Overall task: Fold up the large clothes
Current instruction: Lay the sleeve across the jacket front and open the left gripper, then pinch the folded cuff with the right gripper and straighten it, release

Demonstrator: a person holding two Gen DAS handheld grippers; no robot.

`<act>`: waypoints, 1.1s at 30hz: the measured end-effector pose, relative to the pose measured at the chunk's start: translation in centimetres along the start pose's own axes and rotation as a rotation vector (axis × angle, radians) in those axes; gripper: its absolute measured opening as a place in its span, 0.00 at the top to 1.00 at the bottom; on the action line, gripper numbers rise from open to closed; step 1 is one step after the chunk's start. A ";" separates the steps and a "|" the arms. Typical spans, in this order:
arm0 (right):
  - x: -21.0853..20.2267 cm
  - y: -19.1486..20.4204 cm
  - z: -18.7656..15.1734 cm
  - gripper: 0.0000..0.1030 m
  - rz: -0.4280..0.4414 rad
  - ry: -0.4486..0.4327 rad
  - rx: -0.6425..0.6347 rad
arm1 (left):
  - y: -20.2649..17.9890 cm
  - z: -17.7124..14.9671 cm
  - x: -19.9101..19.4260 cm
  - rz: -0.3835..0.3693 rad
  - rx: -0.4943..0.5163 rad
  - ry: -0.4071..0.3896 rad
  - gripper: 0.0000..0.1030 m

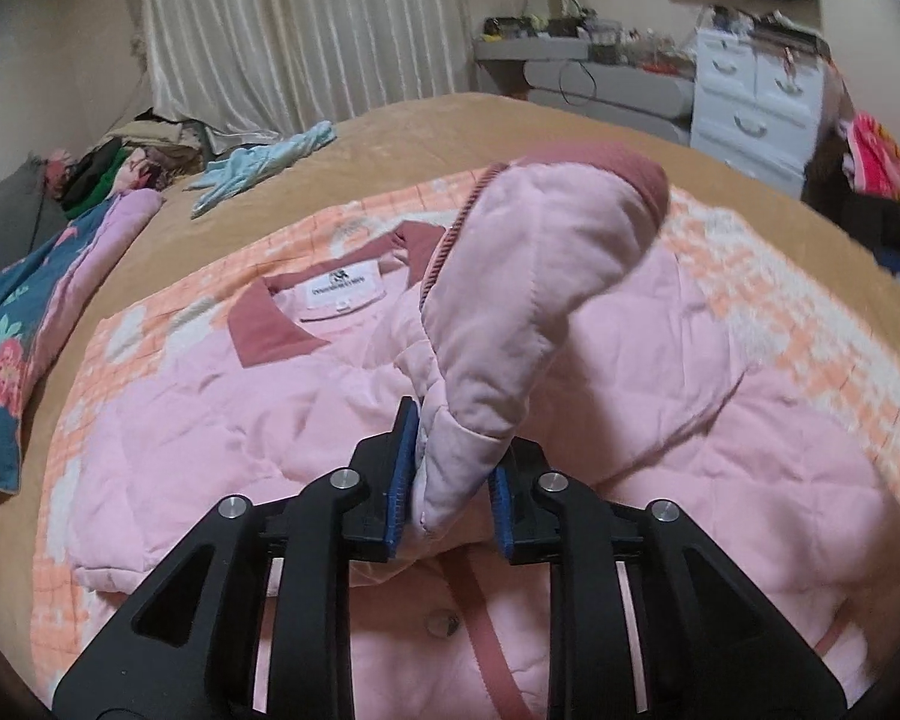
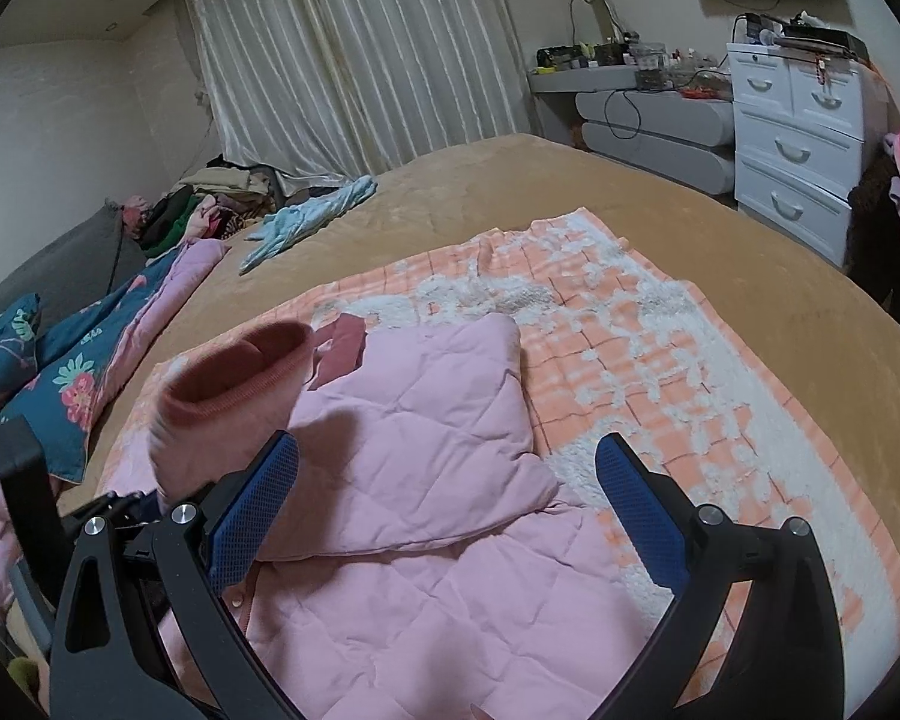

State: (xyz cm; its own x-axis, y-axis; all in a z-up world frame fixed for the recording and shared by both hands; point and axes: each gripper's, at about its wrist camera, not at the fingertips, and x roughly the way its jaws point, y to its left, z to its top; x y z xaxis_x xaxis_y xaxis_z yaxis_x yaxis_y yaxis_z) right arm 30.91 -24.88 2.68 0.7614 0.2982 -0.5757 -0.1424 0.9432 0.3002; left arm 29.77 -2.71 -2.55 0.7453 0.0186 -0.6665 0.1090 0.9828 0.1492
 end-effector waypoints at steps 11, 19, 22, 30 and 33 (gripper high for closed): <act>1.2 -0.4 -0.4 0.04 0.024 0.038 0.020 | -2.8 -2.7 0.3 -0.097 0.122 0.114 0.21; 3.1 0.7 -1.5 0.04 0.106 0.128 0.042 | 0.5 -3.1 -3.1 -0.130 0.049 0.090 0.09; 4.0 1.9 -2.2 0.04 0.136 0.166 0.025 | 4.0 -2.7 -3.5 -0.081 -0.034 0.092 0.09; 7.0 6.2 -5.5 0.04 0.199 0.280 -0.023 | 13.5 -3.6 -4.5 0.024 -0.287 0.096 0.09; 8.1 6.6 -6.4 0.06 0.211 0.300 -0.010 | 15.9 -4.1 -5.0 0.041 -0.346 0.087 0.09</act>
State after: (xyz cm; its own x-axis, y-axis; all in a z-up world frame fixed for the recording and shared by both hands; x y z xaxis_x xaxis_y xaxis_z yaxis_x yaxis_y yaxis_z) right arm 32.08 -15.29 -4.82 0.4954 0.5143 -0.7000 -0.2836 0.8575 0.4293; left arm 25.02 13.53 0.16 0.6842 0.0604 -0.7268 -0.1604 0.9846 -0.0691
